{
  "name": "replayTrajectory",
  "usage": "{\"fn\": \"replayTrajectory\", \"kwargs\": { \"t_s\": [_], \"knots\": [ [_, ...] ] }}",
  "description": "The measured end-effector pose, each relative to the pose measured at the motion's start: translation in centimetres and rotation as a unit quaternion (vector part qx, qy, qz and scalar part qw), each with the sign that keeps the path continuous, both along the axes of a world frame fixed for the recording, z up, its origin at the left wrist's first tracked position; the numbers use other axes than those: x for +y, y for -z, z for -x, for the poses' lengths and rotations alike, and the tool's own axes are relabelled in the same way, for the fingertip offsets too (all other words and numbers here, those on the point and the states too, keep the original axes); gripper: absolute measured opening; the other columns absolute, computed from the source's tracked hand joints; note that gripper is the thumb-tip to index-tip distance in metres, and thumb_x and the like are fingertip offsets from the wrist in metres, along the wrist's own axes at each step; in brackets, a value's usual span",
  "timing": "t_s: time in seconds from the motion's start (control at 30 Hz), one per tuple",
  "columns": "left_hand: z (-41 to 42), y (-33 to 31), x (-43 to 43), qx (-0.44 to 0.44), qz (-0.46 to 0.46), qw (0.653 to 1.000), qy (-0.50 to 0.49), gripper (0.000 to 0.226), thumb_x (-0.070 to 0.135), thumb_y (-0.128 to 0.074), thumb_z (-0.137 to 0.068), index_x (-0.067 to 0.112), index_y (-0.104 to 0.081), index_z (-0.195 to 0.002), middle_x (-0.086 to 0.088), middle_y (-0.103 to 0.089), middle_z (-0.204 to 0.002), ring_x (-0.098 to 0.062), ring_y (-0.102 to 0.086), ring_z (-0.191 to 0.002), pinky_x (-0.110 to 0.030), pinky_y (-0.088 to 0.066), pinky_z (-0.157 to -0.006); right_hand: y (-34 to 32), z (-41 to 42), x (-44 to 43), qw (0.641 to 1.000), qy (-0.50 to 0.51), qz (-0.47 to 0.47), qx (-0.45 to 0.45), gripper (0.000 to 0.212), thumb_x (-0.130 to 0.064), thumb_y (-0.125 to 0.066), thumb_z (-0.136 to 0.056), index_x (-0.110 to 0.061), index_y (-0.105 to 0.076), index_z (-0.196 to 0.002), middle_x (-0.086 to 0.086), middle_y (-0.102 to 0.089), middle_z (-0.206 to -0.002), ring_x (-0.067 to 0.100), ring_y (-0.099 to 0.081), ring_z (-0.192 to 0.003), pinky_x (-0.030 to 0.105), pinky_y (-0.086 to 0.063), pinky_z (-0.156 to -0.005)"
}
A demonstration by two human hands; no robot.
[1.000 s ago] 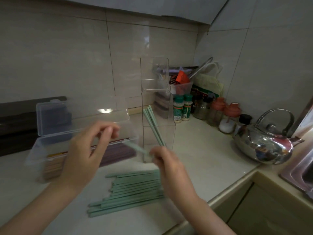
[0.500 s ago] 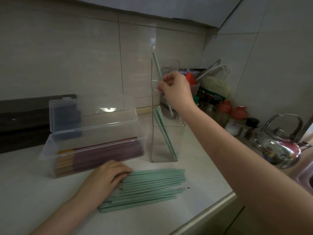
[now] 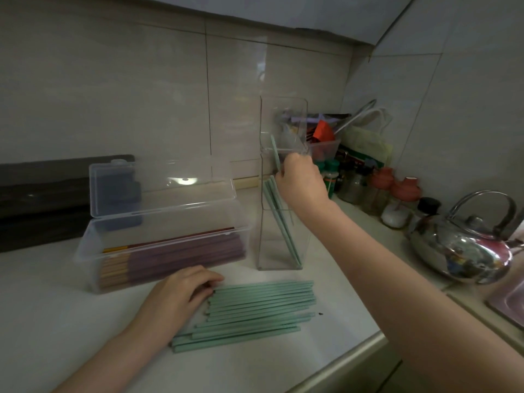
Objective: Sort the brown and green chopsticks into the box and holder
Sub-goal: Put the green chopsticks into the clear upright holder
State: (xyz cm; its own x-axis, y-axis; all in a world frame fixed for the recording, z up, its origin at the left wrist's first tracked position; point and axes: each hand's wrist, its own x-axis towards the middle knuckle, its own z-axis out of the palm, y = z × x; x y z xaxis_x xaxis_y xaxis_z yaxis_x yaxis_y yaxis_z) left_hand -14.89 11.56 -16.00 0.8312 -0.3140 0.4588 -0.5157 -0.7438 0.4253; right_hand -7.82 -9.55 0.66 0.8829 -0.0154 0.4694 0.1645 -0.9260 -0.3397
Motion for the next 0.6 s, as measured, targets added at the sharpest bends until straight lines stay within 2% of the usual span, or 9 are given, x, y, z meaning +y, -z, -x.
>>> {"fn": "replayTrajectory", "kwargs": {
  "t_s": [0.1,0.17,0.27,0.33,0.4,0.47,0.53,0.6],
  "knots": [
    [0.2,-0.3,0.0,0.011,0.013,1.000,-0.004,0.032,0.051,-0.045,-0.077,0.042,-0.055,-0.106,0.028,-0.059,-0.087,0.009,-0.058,-0.082,-0.024,-0.049,-0.073,0.0,0.1,0.2,0.998,0.016,0.030,0.046,0.019,0.002,-0.046,-0.090,0.003,-0.055,-0.107,0.020,-0.057,-0.112,0.037,-0.057,-0.102,0.038,-0.047,-0.077],
    [0.4,-0.7,0.0,0.017,0.024,1.000,-0.005,0.031,0.050,-0.046,-0.078,0.043,-0.055,-0.107,0.028,-0.058,-0.092,0.009,-0.058,-0.083,-0.020,-0.048,-0.074,0.0,0.1,0.3,0.996,0.027,0.038,0.073,0.023,0.006,-0.043,-0.090,0.002,-0.055,-0.109,0.020,-0.059,-0.112,0.036,-0.058,-0.102,0.039,-0.047,-0.077],
    [0.9,-1.4,-0.1,0.023,0.052,0.998,0.000,0.024,0.030,-0.061,-0.080,0.043,-0.061,-0.101,0.025,-0.059,-0.096,0.008,-0.059,-0.084,-0.010,-0.044,-0.073,0.2,0.2,0.1,0.992,0.036,0.061,0.102,0.027,0.009,-0.044,-0.087,0.003,-0.055,-0.111,0.020,-0.060,-0.113,0.036,-0.058,-0.103,0.040,-0.049,-0.078],
    [1.2,-1.7,0.0,0.023,0.076,0.997,0.000,0.031,0.015,-0.068,-0.080,0.041,-0.065,-0.097,0.021,-0.061,-0.095,0.005,-0.060,-0.084,-0.005,-0.042,-0.072,0.1,0.5,0.0,0.992,0.037,0.074,0.091,0.025,0.009,-0.043,-0.088,0.003,-0.054,-0.110,0.020,-0.058,-0.113,0.036,-0.057,-0.104,0.040,-0.048,-0.079],
    [1.6,-2.1,0.1,0.022,0.098,0.995,-0.003,0.032,0.012,-0.070,-0.079,0.040,-0.066,-0.094,0.019,-0.063,-0.095,0.003,-0.062,-0.083,-0.007,-0.043,-0.073,-0.1,0.8,0.0,0.995,0.028,0.083,0.048,0.020,0.006,-0.045,-0.089,0.001,-0.055,-0.105,0.019,-0.059,-0.108,0.036,-0.058,-0.100,0.039,-0.047,-0.076],
    [1.9,-2.8,-0.1,0.011,0.126,0.992,-0.006,0.028,0.014,-0.071,-0.077,0.038,-0.066,-0.091,0.018,-0.065,-0.095,0.002,-0.063,-0.083,-0.008,-0.044,-0.074,-0.2,1.5,-0.2,0.997,0.000,0.067,-0.034,0.012,0.000,-0.047,-0.090,-0.001,-0.059,-0.093,0.018,-0.062,-0.095,0.035,-0.062,-0.088,0.039,-0.050,-0.071],
    [2.2,-3.6,-0.3,0.006,0.172,0.985,-0.016,0.027,0.013,-0.073,-0.074,0.036,-0.068,-0.087,0.019,-0.068,-0.092,0.002,-0.064,-0.081,-0.007,-0.045,-0.075,0.4,3.1,-0.5,0.992,-0.050,0.022,-0.113,0.015,-0.008,-0.048,-0.090,-0.004,-0.061,-0.084,0.013,-0.064,-0.081,0.032,-0.062,-0.073,0.040,-0.052,-0.064],
    [2.7,-4.8,-0.3,0.012,0.238,0.971,-0.022,0.021,0.022,-0.068,-0.070,0.035,-0.068,-0.087,0.019,-0.070,-0.089,0.001,-0.066,-0.081,-0.008,-0.046,-0.077,2.3,5.8,-0.7,0.984,-0.106,-0.016,-0.142,0.017,-0.014,-0.049,-0.092,-0.008,-0.063,-0.083,0.006,-0.064,-0.075,0.023,-0.061,-0.065,0.039,-0.051,-0.060]
  ]
}}
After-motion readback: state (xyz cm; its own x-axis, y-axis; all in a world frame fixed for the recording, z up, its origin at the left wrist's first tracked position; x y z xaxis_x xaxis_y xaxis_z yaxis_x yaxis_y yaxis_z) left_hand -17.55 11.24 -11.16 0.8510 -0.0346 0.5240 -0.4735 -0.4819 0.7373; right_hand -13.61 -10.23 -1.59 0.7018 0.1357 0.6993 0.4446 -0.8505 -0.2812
